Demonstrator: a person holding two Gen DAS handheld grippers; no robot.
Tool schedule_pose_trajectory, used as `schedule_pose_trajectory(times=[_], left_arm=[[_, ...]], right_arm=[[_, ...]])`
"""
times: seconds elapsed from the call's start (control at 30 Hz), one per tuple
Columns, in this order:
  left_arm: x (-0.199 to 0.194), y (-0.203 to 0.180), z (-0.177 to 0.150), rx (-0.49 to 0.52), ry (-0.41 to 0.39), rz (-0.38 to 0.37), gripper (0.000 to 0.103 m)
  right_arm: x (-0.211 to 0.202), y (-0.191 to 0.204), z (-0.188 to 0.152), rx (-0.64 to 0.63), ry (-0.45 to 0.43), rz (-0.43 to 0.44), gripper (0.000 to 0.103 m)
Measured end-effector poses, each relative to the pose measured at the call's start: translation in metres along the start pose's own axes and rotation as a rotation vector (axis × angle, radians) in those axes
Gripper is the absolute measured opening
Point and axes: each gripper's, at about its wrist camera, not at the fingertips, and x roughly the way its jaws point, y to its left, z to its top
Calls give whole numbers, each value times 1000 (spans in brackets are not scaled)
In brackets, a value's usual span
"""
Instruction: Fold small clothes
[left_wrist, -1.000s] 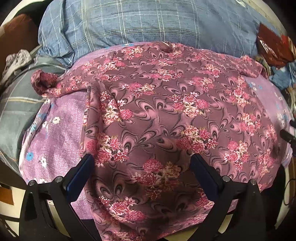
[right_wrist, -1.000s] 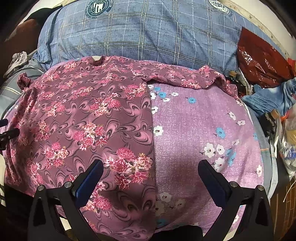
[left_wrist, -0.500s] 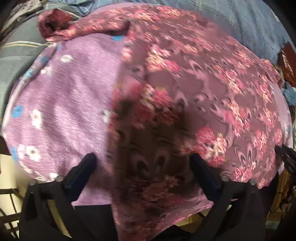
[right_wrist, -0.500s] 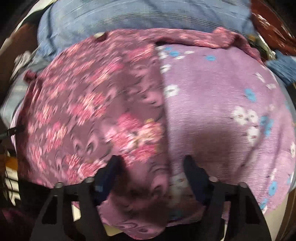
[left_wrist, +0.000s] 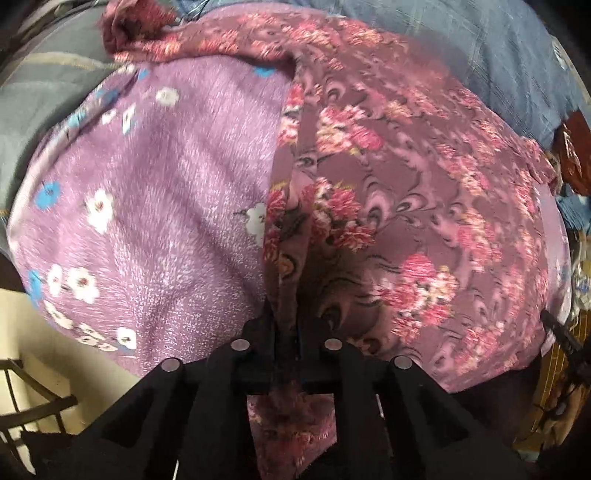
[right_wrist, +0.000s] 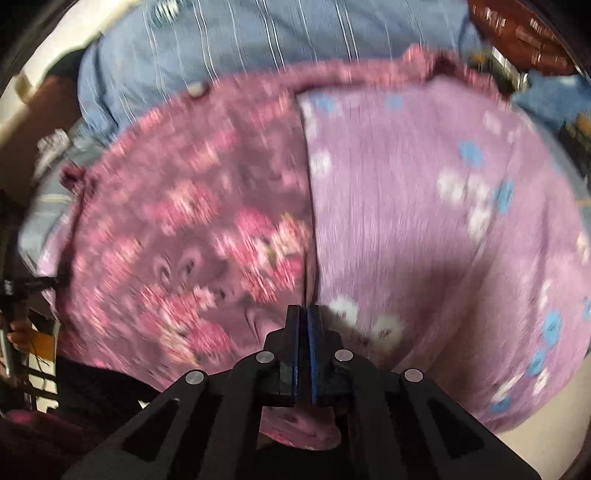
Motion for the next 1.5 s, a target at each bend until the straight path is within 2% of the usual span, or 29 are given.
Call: schedule_pose_trajectory(times=[0.03,0.1,0.17,0.2,0.23,0.27,0.33,0.47,0.6,0.67,0.8,0.83,0.87,0.9,1.0,1.1,1.13,1.2,1.33,1.5], left_arm=[[-13,-5,2,25,-36,-10,9],[-31,-16,10,74,-94,-20,19],[-42,-28,19,102,-149,-33,57],[-47,-36,25,113,-190,-47,64],[-48,-43,31,120,-217,-53,64],[-47,-49,35,129,-225,-59,64],[-37,-67,57,153,-217,-76,64],[-10,-108,89,199,-180,-85,64],[12,-136,120,226,-157,-119,64],[19,-148,135,238,-160,-131,64],[31,-159,163,244,-173,-140,64],[34,-159,171,239,-171,-141,64],[38,-158,179,234,-166,-146,64],[42,-156,187,231,-159,-144,64],[50,-149,199,203,-159,-153,64],[62,-127,202,106,-143,-265,64],[68,-122,202,86,-117,-278,64],[73,-119,204,91,-81,-280,64],[68,-120,204,105,-102,-271,64],[63,-106,209,72,-105,-291,64]], right_arm=[[-5,0,3,-5,-8,11,4],[-24,-10,21,21,-81,38,6],[-42,-34,46,99,-162,27,12],[-50,-52,61,166,-201,22,23],[-54,-70,75,227,-239,21,29],[-58,-92,92,300,-284,13,40],[-58,-135,125,439,-338,-11,47],[-34,-209,174,706,-376,9,48],[10,-251,200,903,-351,79,48],[27,-260,214,959,-372,99,48],[54,-271,226,1016,-377,50,47],[55,-270,228,1014,-394,34,41],[54,-269,230,1001,-412,7,17],[51,-267,233,974,-433,-11,3],[31,-247,244,856,-513,-51,3],[12,-217,258,723,-528,-54,3],[6,-202,263,671,-529,-50,3],[0,-174,271,586,-532,-39,3],[0,-111,283,443,-531,-11,2],[18,-24,299,270,-486,88,2]])
